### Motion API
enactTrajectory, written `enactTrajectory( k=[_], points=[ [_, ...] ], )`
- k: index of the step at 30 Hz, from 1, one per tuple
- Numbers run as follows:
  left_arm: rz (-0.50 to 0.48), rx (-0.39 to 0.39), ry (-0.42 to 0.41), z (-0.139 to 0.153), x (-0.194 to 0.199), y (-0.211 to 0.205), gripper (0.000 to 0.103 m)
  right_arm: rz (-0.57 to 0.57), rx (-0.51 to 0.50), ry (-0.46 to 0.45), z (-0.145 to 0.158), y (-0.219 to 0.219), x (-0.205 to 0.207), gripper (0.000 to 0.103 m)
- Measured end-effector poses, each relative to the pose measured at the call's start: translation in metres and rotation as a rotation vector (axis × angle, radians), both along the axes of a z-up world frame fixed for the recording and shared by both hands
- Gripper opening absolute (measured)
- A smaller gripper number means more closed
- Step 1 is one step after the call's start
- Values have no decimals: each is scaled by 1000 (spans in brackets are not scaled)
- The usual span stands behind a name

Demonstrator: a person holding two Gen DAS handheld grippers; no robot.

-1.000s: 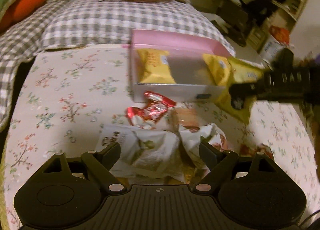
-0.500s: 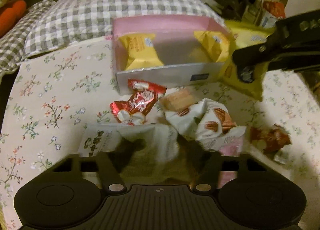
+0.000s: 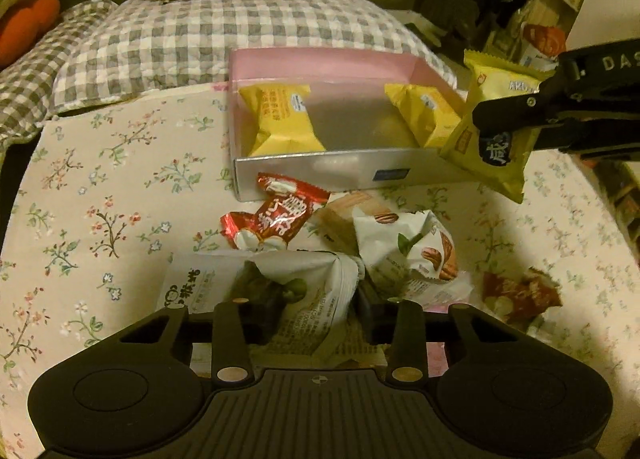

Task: Organize snacks
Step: 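Lower both held packets into the box and open both grippers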

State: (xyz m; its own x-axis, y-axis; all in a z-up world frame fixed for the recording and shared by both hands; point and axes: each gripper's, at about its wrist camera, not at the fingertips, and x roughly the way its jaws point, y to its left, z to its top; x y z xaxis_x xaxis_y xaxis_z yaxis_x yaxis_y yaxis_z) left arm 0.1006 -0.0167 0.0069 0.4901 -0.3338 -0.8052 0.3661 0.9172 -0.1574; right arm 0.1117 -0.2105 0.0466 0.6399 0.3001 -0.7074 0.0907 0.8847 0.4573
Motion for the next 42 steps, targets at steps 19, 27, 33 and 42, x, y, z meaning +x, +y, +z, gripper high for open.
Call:
enactTrajectory(
  k=[19,27,33,42],
  points=[
    [85,-186,-84,49,1,39,36,-75,43,-44,12,-32,-1,27],
    [87,-193,-113,59,17,33,36,-168,57,-60,15,-60,1,28],
    [59,-190,-138,64,41,6,36,-150,43,-60,6,-56,16,28],
    [3,-120,-194,47,84,-41,36,-125,43,-40,-13,-51,38,28]
  ],
)
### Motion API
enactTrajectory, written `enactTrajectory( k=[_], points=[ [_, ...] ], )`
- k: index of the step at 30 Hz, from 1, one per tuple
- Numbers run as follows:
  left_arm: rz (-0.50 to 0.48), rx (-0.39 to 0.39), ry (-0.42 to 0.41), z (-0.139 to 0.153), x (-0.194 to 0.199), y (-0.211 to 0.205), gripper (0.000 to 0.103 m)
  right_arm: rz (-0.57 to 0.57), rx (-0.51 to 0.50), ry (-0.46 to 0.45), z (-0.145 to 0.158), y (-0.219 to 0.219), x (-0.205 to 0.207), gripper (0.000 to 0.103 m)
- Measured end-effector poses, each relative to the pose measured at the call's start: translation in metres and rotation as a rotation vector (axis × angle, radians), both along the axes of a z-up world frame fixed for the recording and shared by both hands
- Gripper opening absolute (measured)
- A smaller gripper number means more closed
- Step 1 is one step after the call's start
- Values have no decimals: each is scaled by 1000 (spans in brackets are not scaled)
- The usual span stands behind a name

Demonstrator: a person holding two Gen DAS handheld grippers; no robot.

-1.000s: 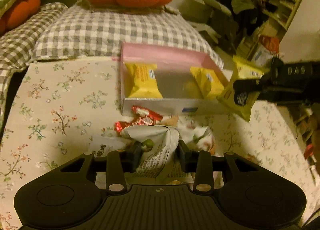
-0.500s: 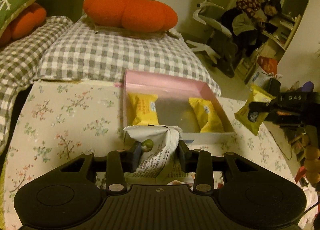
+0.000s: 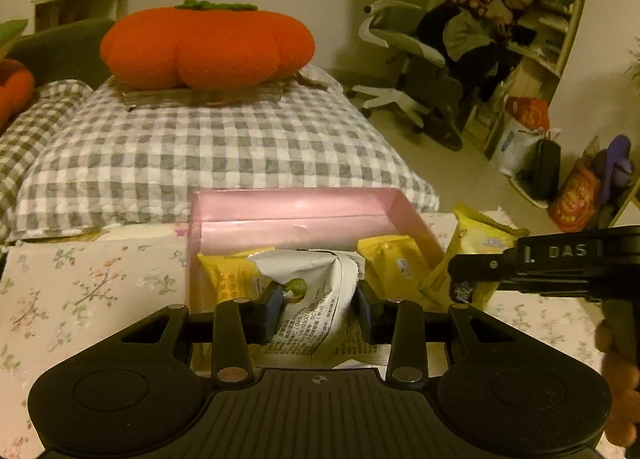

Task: Organize snacks
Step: 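Lower both held packets into the box and open both grippers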

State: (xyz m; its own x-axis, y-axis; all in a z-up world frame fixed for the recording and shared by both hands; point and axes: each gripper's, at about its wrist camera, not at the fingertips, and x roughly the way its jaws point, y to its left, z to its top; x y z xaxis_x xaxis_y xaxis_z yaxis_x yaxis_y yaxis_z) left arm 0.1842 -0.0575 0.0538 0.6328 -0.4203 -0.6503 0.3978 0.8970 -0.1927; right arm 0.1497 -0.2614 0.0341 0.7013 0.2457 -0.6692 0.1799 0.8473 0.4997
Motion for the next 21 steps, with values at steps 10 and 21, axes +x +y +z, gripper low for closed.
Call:
enactTrajectory(
  k=[10,21],
  points=[
    [-20,65,14,-24,17,-18,36,40,46,11,-12,9,15,28],
    [22,61,5,-15,14,-2,55,18,67,-9,-6,9,13,49]
  ],
)
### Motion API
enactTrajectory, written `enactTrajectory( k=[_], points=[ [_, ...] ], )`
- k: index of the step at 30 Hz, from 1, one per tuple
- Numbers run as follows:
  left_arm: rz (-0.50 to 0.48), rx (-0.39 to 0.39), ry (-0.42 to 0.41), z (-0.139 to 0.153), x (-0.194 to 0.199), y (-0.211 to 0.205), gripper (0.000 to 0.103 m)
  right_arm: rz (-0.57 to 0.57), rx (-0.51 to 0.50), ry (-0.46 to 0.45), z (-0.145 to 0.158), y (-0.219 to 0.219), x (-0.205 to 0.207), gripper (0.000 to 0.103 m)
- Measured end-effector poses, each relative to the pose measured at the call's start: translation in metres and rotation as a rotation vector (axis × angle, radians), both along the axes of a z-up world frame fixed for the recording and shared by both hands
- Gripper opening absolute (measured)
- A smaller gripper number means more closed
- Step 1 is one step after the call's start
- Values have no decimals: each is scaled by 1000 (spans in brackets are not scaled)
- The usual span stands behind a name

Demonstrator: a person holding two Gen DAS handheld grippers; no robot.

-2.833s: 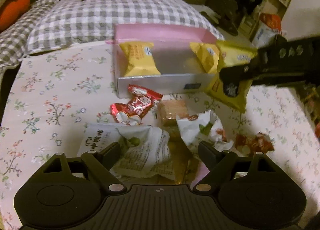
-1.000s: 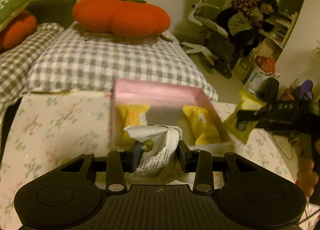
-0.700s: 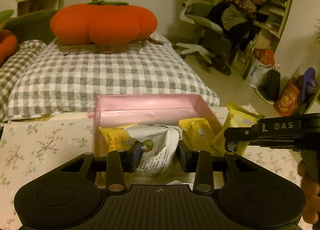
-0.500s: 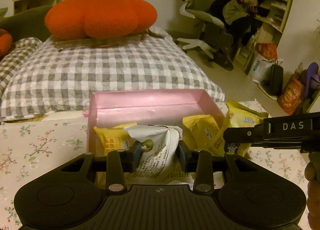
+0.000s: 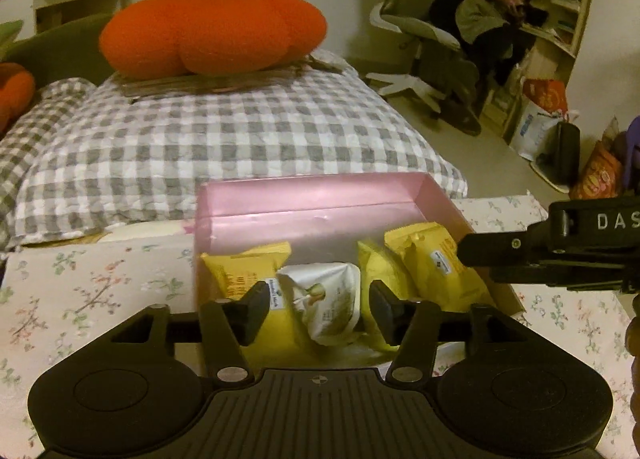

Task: Organize snacks
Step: 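Lower both held packets into the box and open both grippers, then grasp the white printed packet with the left gripper while the right grasps a clear wrapper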

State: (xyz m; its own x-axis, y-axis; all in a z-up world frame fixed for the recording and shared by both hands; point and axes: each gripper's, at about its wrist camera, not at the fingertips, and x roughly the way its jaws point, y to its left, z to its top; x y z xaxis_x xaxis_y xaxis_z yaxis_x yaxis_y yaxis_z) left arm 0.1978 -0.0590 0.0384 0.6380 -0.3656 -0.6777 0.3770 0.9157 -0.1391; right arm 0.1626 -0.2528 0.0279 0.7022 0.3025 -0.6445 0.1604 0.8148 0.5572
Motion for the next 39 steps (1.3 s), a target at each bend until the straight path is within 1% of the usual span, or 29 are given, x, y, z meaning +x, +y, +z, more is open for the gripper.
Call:
enactTrajectory(
  k=[3,6,8,11,12,13,14,15,17,19,21,24,28,31,32,34,36,39],
  points=[
    [21,-27,3,8,-5,15,58,5,-3,16,0,1,0,49],
    [54,-35,2,15,-12,33,61,11,-18,17,5,4,-2,50],
    [79,-20,10,19,-17,45,64,11,-24,12,9,4,-4,53],
    [126,17,29,22,-26,62,67,1,-22,14,14,3,-8,59],
    [138,20,39,23,-29,68,67,0,-23,20,15,4,-10,64],
    [154,21,51,25,-32,72,68,-2,-27,31,15,4,-11,65],
    [173,23,55,26,-36,77,70,-1,-30,41,15,5,-13,66],
    [183,31,52,28,-40,80,75,3,-29,52,15,7,-14,66],
    [196,57,40,29,-49,86,81,23,-27,90,14,13,-18,68],
    [201,84,44,28,-56,90,82,51,-42,122,14,20,-22,70],
    [212,93,63,25,-60,95,82,77,-76,130,18,28,-29,71],
    [202,88,90,19,-67,98,82,113,-122,127,26,38,-37,76],
    [188,84,145,10,-74,99,82,147,-136,143,29,48,-48,79],
    [187,79,154,8,-87,99,82,178,-148,167,30,57,-62,81],
    [177,73,155,8,-92,98,83,186,-161,164,31,59,-70,82],
    [156,67,150,10,-102,94,85,191,-216,151,32,61,-82,89],
    [123,74,143,10,-107,87,86,190,-275,169,26,61,-92,89],
    [70,70,127,14,-115,78,87,220,-301,207,14,61,-106,85]
  ],
)
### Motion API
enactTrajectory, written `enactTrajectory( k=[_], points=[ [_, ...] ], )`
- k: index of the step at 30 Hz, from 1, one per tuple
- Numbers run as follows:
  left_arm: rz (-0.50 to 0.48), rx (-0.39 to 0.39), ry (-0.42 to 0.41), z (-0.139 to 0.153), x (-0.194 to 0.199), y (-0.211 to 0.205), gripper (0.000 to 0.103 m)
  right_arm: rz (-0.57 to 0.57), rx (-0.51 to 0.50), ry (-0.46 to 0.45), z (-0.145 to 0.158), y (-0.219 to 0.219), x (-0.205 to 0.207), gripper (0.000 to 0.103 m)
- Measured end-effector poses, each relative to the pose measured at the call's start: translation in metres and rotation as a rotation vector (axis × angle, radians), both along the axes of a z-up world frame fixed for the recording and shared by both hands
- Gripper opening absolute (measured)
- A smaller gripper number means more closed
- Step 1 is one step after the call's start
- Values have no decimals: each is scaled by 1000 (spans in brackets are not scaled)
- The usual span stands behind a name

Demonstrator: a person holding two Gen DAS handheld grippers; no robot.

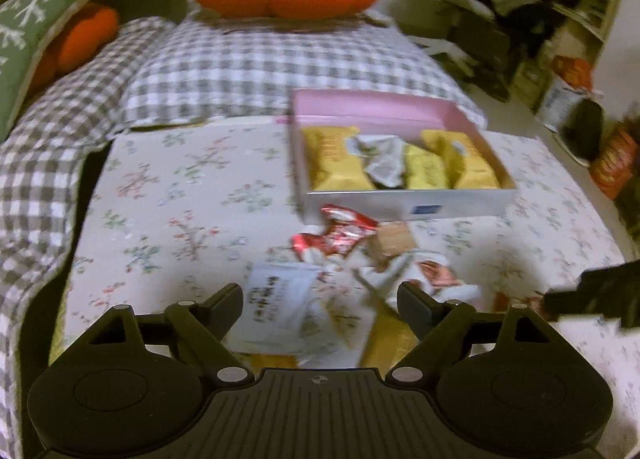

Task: Organize snacks
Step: 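Grasp the white printed packet with the left gripper while the right grasps a clear wrapper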

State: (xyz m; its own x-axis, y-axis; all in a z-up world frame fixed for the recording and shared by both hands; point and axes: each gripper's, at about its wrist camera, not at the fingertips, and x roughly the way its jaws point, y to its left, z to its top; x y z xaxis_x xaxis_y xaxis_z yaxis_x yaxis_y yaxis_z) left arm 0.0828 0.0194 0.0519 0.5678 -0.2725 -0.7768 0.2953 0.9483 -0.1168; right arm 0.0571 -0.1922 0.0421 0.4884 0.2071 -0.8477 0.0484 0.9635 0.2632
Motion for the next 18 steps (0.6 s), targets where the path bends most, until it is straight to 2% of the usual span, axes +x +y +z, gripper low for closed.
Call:
enactTrajectory(
  k=[5,7,11,14,15,16,18],
  points=[
    [4,-14,25,-3,-1,2,88,149,-54,43,-18,19,-10,75],
    [7,-33,32,-2,-2,6,88,184,-62,62,-25,26,-10,66],
    [41,-9,29,-4,-2,13,88,203,-82,98,-40,32,-7,60],
    [62,5,40,-9,0,19,88,216,-121,124,-50,35,-7,49],
    [68,7,44,-10,1,21,88,224,-139,128,-52,37,-8,42],
    [71,5,46,-10,2,22,88,228,-150,133,-54,38,-7,28],
    [76,0,47,-10,3,24,88,230,-128,138,-52,35,-10,19]
  ],
)
